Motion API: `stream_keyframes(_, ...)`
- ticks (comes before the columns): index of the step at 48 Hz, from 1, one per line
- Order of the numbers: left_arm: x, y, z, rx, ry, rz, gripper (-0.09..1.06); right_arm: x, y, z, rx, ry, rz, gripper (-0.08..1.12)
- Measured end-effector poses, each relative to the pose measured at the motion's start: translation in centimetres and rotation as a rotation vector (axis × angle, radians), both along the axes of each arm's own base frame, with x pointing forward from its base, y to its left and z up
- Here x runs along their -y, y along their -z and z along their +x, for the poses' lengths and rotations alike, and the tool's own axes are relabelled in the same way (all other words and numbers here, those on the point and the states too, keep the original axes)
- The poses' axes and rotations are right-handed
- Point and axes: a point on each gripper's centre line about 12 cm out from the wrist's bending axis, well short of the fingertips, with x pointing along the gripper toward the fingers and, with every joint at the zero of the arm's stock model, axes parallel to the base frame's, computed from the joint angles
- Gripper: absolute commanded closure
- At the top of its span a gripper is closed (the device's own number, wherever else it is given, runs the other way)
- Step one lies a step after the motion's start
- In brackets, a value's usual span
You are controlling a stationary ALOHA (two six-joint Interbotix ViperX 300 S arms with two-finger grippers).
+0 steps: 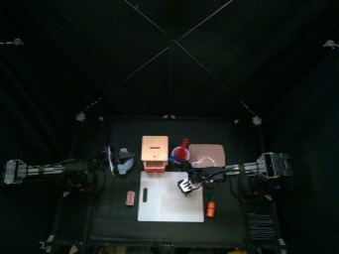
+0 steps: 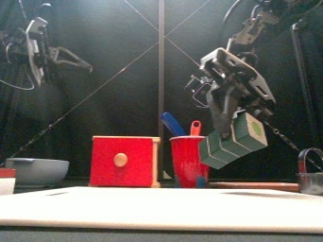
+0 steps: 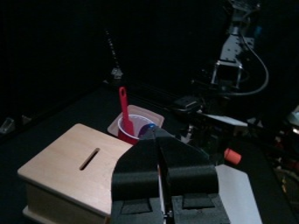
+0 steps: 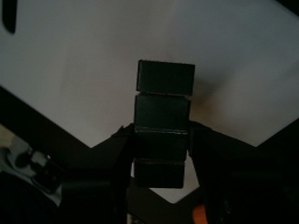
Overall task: Place sushi on board then cut the sushi with the knife then place the pieces on the plate
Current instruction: Pick knife at handle with right hand
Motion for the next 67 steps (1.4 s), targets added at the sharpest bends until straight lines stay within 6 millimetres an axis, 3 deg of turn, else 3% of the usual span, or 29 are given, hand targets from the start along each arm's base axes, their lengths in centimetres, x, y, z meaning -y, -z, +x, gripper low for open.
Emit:
stream_keyframes(11,-0.1,0.1,-0.1,-0.001,-0.009,-0.013,0.87,-1.1,0.0,1.7,0.028,0.146,-0.113,0.43)
stream_keyframes(26,0.3,0.0,0.1,-0.017,0.024,0.074,0.87,-3.0,2.7,3.9,-0.005,0.105,-0.156,0.06)
stream_keyframes(31,0.3,0.2,0.0,-0.024,0.027,0.077,0.87,-3.3,2.9,4.6,-0.011,0.108,-0.148,-0.01)
stream_keyframes(55,0.3,0.4,-0.1,-0.032,0.028,0.083,0.87,-3.1,2.6,4.3,-0.069,0.162,-0.111,-0.02)
stream_keyframes(67,0.2,0.4,-0.2,-0.03,0.019,0.081,0.87,-1.7,0.1,3.7,-0.029,0.033,-0.199,-0.02)
